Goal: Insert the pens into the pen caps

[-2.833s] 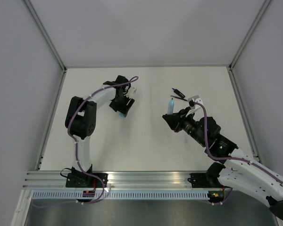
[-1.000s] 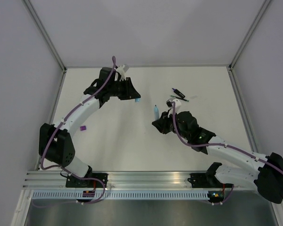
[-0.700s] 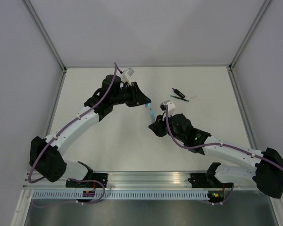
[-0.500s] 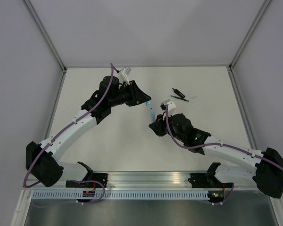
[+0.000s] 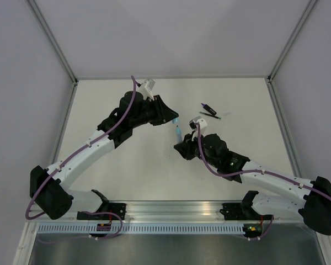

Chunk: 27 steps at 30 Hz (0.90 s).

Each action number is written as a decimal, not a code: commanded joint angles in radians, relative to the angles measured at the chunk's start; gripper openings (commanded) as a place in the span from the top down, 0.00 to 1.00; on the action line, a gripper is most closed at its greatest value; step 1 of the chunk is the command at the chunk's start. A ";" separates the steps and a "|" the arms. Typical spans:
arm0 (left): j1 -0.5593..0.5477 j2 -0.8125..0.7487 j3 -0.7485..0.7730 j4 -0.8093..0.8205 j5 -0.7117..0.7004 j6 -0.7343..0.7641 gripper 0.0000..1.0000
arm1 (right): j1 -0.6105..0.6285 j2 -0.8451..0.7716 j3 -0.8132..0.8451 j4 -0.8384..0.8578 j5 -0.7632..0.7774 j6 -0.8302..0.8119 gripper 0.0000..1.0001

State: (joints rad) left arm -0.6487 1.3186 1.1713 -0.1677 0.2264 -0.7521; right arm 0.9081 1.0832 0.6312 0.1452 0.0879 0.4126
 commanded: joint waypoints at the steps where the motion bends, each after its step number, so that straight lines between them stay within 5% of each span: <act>1: -0.022 0.004 0.007 0.045 -0.018 -0.018 0.98 | 0.006 -0.022 0.019 0.044 0.022 0.003 1.00; 27: -0.068 -0.024 -0.098 0.119 -0.042 0.033 0.98 | 0.006 -0.028 0.021 0.030 0.075 0.014 1.00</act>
State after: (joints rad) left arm -0.7136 1.3266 1.0557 -0.0719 0.1764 -0.7212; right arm 0.9142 1.0489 0.6285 0.1387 0.1482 0.4210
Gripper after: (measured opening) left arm 0.321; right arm 0.240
